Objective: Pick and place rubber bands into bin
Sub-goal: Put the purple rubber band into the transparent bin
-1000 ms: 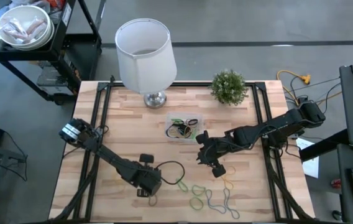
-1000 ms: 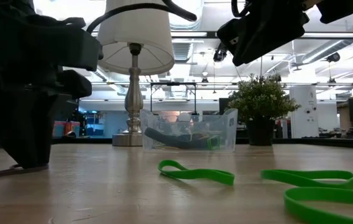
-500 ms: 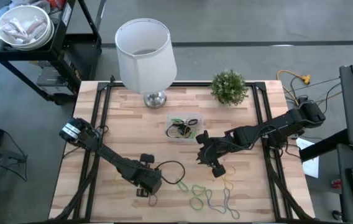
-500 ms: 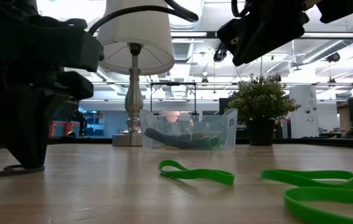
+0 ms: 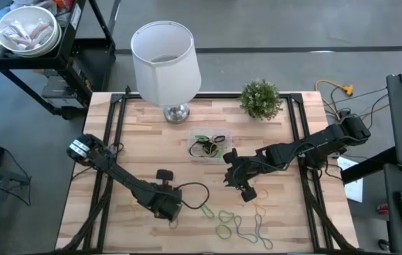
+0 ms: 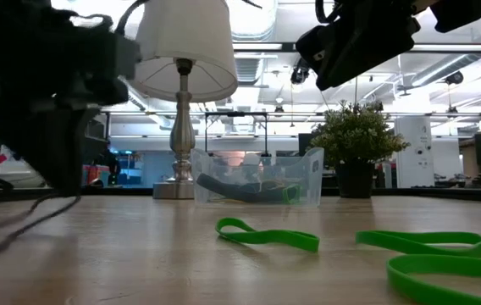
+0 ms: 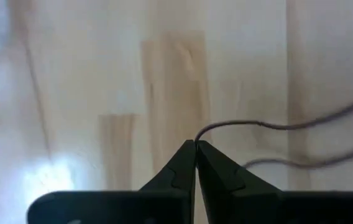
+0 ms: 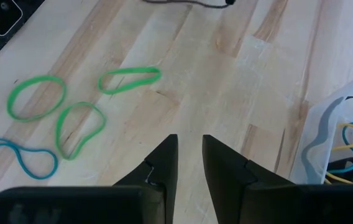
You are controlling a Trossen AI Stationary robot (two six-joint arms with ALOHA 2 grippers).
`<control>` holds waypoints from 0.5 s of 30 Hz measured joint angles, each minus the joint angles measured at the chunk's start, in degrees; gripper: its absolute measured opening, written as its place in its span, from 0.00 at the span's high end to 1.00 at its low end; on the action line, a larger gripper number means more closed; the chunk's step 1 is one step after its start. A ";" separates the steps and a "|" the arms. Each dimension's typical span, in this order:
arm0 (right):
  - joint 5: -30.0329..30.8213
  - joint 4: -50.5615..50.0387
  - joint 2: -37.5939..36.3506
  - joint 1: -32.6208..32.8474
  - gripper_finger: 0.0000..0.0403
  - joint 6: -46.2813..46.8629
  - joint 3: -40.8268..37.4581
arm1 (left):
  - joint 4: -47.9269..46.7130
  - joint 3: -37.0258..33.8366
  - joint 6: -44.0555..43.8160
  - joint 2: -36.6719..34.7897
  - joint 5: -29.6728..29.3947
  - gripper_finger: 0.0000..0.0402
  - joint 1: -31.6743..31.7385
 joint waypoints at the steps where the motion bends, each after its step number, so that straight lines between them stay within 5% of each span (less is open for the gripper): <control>1: 0.01 0.00 0.00 0.00 0.83 -0.02 0.00 | 0.23 0.39 0.01 0.00 -0.81 1.00 0.00; 15: 8.46 -1.26 -2.09 0.28 0.83 -0.08 0.00 | -3.11 5.90 5.01 -0.13 -19.92 1.00 -0.07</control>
